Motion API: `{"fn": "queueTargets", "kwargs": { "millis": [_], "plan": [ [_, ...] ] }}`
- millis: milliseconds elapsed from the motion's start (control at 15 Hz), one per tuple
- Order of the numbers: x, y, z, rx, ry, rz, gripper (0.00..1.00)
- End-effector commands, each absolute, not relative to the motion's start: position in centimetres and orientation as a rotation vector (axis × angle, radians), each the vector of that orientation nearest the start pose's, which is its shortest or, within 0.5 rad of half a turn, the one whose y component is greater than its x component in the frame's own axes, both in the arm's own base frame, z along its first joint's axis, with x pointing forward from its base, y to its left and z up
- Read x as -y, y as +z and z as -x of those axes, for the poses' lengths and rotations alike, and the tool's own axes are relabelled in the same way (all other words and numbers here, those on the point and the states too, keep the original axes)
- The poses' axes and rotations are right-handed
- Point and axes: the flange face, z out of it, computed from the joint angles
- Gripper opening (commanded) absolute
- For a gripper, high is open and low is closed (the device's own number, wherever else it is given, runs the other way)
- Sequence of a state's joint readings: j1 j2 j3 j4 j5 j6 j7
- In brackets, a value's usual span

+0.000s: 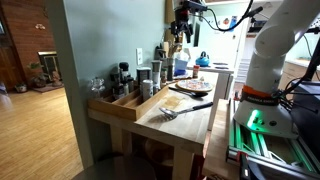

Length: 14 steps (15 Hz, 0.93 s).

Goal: Pick up the black pepper container and put it in the wooden tray

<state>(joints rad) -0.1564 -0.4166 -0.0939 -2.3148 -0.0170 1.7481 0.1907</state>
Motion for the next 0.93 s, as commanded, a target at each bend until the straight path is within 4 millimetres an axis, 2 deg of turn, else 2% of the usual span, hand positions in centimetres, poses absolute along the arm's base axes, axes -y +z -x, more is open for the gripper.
{"fn": "queueTargets", "kwargs": {
  "millis": [0,267,400,600,867],
  "plan": [
    [14.6,46.8,-43.2,-0.912,0.153,2.946,1.0],
    [18.6,44.2,-47.7,-1.142,-0.019,2.89,1.0],
    [20.8,42.7,-49.3,-1.251,-0.05,2.879,1.0],
    [24.0,41.0,-50.2,-1.39,-0.01,2.862,1.0],
    [27.6,39.5,-50.3,-1.502,0.012,2.799,1.0]
  ]
}}
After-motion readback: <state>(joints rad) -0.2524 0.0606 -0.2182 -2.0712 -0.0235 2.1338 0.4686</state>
